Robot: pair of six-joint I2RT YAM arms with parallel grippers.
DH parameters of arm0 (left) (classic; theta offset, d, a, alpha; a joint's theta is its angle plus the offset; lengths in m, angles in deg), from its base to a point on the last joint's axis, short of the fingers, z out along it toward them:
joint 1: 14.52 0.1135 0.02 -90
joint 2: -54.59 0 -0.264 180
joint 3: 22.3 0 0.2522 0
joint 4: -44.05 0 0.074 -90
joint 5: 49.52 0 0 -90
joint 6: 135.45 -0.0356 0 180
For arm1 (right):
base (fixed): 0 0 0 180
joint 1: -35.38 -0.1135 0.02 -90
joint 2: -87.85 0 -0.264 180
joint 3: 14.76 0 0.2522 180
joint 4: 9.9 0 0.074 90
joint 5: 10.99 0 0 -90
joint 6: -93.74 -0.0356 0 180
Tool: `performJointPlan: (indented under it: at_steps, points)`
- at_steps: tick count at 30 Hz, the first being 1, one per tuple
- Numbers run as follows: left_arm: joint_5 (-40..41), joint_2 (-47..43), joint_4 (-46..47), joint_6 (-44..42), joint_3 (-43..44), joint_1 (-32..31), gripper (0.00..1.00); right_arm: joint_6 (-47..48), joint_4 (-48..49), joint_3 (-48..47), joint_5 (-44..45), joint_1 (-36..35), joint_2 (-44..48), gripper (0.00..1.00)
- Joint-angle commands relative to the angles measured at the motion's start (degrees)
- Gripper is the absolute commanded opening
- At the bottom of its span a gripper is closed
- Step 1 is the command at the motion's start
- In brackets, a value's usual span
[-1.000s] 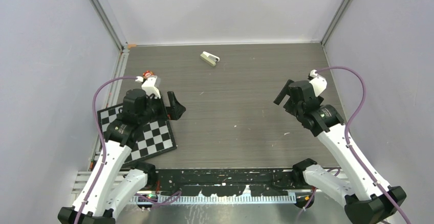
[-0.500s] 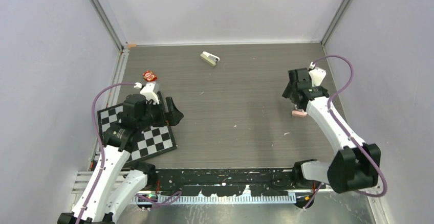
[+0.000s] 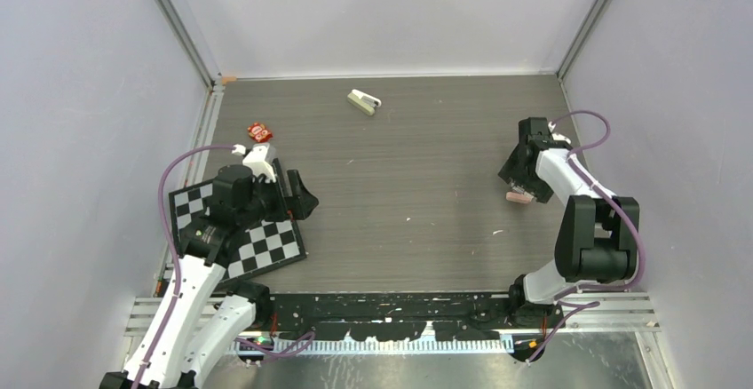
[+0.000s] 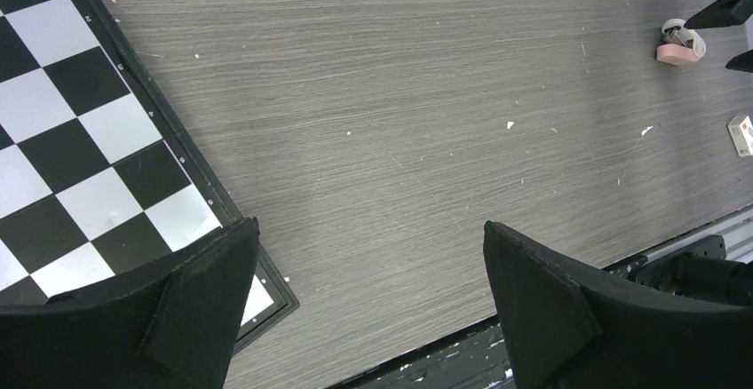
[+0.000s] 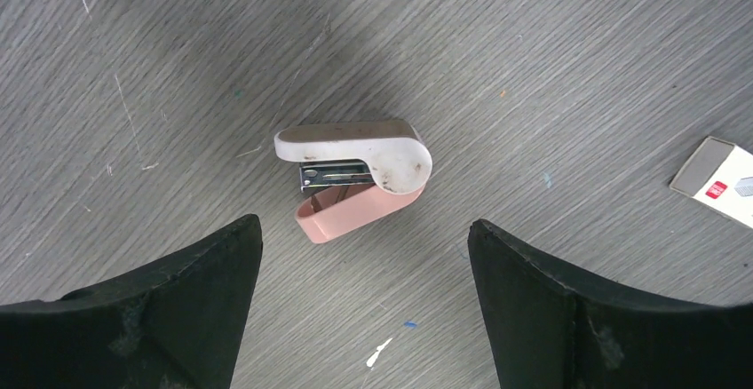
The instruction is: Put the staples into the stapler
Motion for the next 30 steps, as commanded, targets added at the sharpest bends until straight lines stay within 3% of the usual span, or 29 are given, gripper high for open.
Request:
performJointPlan:
  at_steps: [1, 14, 19, 30]
  points:
    - [0.2, -0.7, 1.4, -0.5, -0.1, -0.5, 0.99, 0.4, 2.2, -1.8, -2.7, 1.6, -0.8, 0.89]
    - [0.5, -0.7, 1.4, -0.7, -0.1, -1.0, 0.98, 0.6, 4.1, -3.7, -4.2, 2.1, -9.2, 0.97]
    - [0.6, -0.7, 1.3, -1.2, 0.0, -1.0, 0.98, 1.8, 4.3, -3.7, -4.7, 2.1, -9.8, 0.83]
    - [0.1, -0.5, 1.3, -1.7, -0.2, -1.0, 0.96, 3.9, 6.5, -2.6, -7.2, -1.3, -7.5, 0.64]
